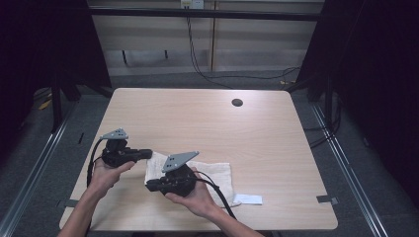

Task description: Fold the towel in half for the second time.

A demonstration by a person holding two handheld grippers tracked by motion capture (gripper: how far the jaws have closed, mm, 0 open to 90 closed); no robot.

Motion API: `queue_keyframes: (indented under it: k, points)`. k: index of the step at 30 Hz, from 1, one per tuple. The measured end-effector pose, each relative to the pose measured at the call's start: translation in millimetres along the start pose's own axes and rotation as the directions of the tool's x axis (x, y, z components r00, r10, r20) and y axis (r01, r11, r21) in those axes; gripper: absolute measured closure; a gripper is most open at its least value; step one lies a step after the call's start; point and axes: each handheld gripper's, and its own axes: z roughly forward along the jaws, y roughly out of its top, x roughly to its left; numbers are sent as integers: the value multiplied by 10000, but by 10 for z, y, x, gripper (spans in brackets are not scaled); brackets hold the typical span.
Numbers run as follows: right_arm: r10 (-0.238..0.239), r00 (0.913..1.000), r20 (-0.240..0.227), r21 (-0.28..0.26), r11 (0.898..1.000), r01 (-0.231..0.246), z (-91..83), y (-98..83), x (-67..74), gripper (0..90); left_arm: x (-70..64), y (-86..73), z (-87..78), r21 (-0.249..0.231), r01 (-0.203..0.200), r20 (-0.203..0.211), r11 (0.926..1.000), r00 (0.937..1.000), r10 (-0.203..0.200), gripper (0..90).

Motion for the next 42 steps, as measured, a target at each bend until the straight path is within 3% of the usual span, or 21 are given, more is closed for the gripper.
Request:
queue_keyframes:
  k: [5,10,14,19,24,30,36,40,42]
  points:
    - [-59,10000,-15,-30,10000,59,29,58,11,855,-12,34,-40,-127,-16,-5,9999,10000,16,857]
    - [-304,9995,-102,-263,9992,301,-29,62,93,855,-187,153,-8,-169,-482,178,9987,9987,485,855]
    - [-522,9985,171,-343,9980,528,-163,64,148,855,-277,250,35,-345,-606,355,9976,9975,618,855]
    - [-397,9983,438,-514,9978,419,-367,60,127,855,-341,337,170,-168,-772,406,9969,9961,779,855]
    - [-266,9978,600,-274,9992,283,-486,-9,81,854,-426,386,324,126,-1087,418,9940,9933,1081,856]
    - [-385,9947,955,-341,9985,419,-669,-9,107,854,-547,502,481,113,-1143,761,9934,9907,1131,856]
    - [-57,9921,1256,-423,9990,111,-855,-98,38,855,-616,552,697,329,-1173,889,9925,9895,1140,856]
    - [-236,9864,1629,6,9997,238,-925,-196,9,854,-628,585,851,569,-1177,1021,9914,9885,1115,855]
    - [-45,9856,1693,52,10000,37,-970,-240,-21,854,-658,600,914,591,-1174,1117,9913,9876,1103,856]
